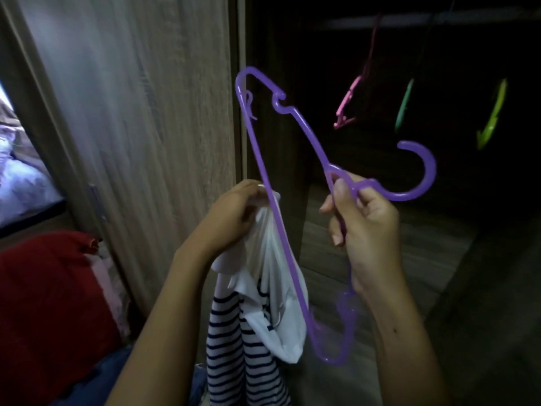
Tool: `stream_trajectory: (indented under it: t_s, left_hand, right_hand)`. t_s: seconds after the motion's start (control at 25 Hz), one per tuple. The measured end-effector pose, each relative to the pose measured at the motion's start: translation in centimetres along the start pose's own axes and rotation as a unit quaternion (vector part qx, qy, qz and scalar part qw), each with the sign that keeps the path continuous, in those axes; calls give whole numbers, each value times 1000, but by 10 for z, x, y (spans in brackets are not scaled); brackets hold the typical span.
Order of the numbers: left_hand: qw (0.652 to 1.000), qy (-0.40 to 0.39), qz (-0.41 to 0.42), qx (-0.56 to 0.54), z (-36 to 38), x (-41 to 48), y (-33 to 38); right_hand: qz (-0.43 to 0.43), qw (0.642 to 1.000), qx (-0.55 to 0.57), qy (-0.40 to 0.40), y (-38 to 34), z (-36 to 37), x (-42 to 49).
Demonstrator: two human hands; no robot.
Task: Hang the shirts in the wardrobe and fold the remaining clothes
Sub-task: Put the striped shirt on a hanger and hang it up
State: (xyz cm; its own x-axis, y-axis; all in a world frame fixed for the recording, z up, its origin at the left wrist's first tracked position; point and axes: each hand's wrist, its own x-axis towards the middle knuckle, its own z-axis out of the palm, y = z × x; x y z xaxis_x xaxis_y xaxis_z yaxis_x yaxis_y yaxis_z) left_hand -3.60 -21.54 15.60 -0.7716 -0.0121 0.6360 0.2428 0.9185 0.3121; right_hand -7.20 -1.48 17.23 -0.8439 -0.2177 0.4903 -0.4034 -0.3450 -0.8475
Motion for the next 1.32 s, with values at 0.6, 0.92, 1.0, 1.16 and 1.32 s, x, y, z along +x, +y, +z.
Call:
stream_trajectory:
  t_s: [0.6, 0.92, 1.0, 1.16, 1.32]
  left_hand:
    - [992, 21, -11, -120, -24, -8, 19]
    - [983, 94, -96, -128, -49, -22, -13]
    - [992, 76, -87, -53, -52, -26, -23]
    - [995, 48, -52, 75, -49, -22, -32]
    - [988, 26, -17, 150, -39, -10, -20]
  right_hand:
    - [27, 989, 143, 38, 68, 18, -11]
    - [41, 979, -196, -46, 95, -36, 1]
    - [45, 956, -278, -82, 86, -44, 5]
    - [70, 903, -394, -160, 64, -46, 6]
    - [80, 891, -404, -191, 47, -36, 0]
